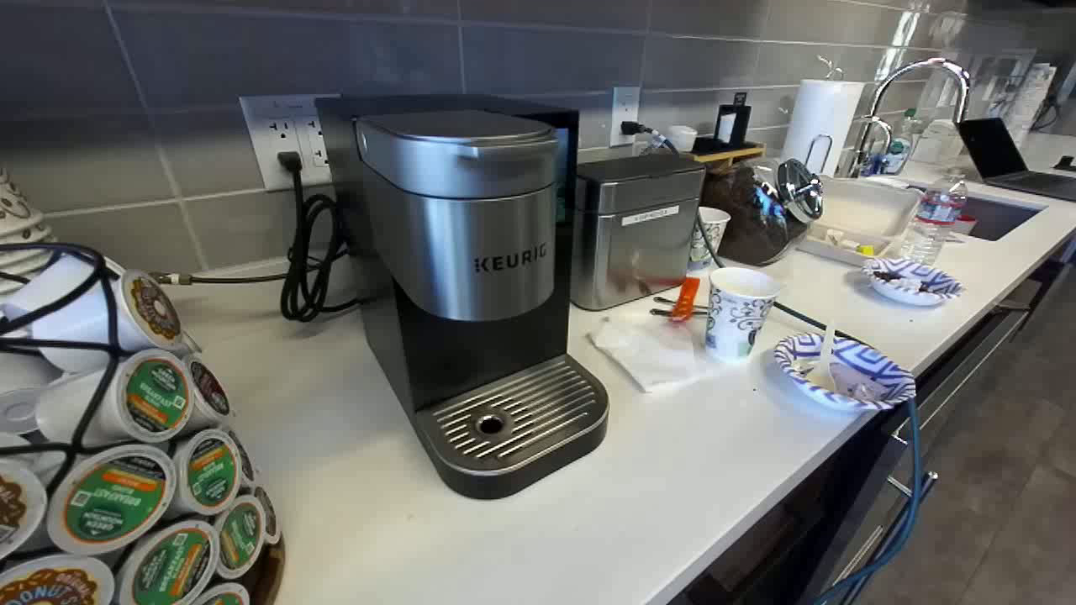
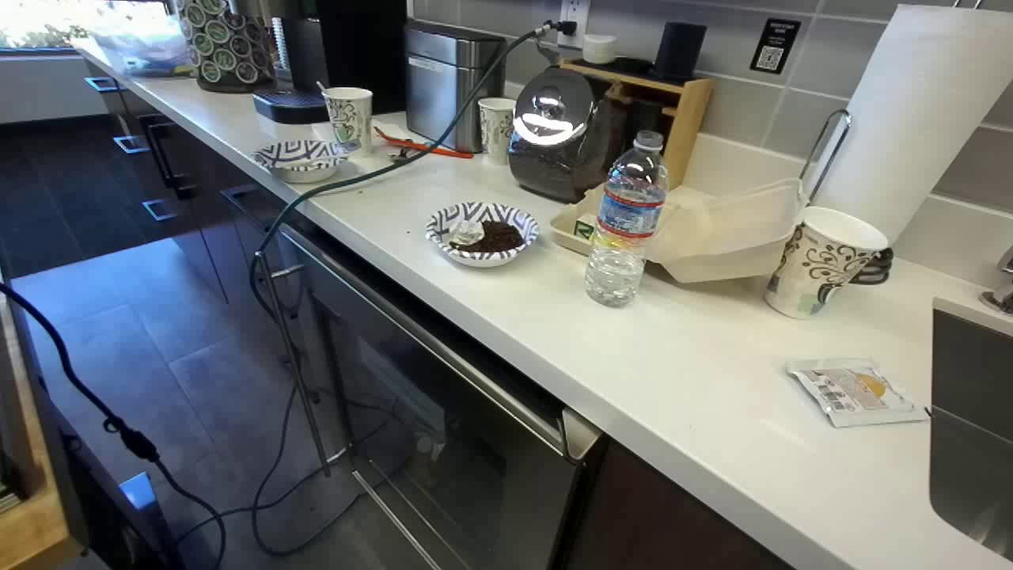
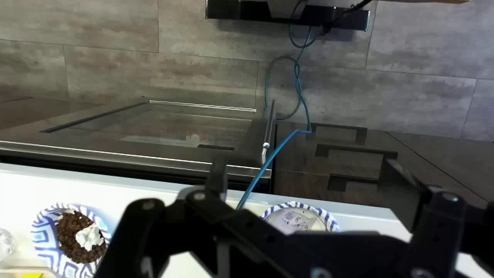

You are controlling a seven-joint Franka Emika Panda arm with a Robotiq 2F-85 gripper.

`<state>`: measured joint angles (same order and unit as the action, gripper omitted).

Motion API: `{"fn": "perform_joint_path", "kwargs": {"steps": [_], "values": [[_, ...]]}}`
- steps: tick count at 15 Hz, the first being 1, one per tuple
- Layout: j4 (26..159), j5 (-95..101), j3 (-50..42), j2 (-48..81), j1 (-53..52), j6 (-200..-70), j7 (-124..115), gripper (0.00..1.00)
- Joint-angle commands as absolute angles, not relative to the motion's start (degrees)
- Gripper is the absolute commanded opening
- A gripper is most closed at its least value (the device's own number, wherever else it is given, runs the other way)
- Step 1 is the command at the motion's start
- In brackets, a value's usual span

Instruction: Open the coffee marker

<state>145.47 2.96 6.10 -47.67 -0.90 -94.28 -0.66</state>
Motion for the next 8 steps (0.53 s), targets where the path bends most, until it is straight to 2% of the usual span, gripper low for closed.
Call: {"fn": "perform_joint_path", "kwargs": {"steps": [1, 6, 8], "values": [[145.34, 3.43, 5.42, -47.54, -1.86, -94.13, -1.23, 1.0], [145.34, 3.43, 5.42, -47.54, -1.86, -94.13, -1.23, 1.0], [143.41, 4.96, 8.49, -45.51, -4.03, -98.66, 0.01, 1.0]]}}
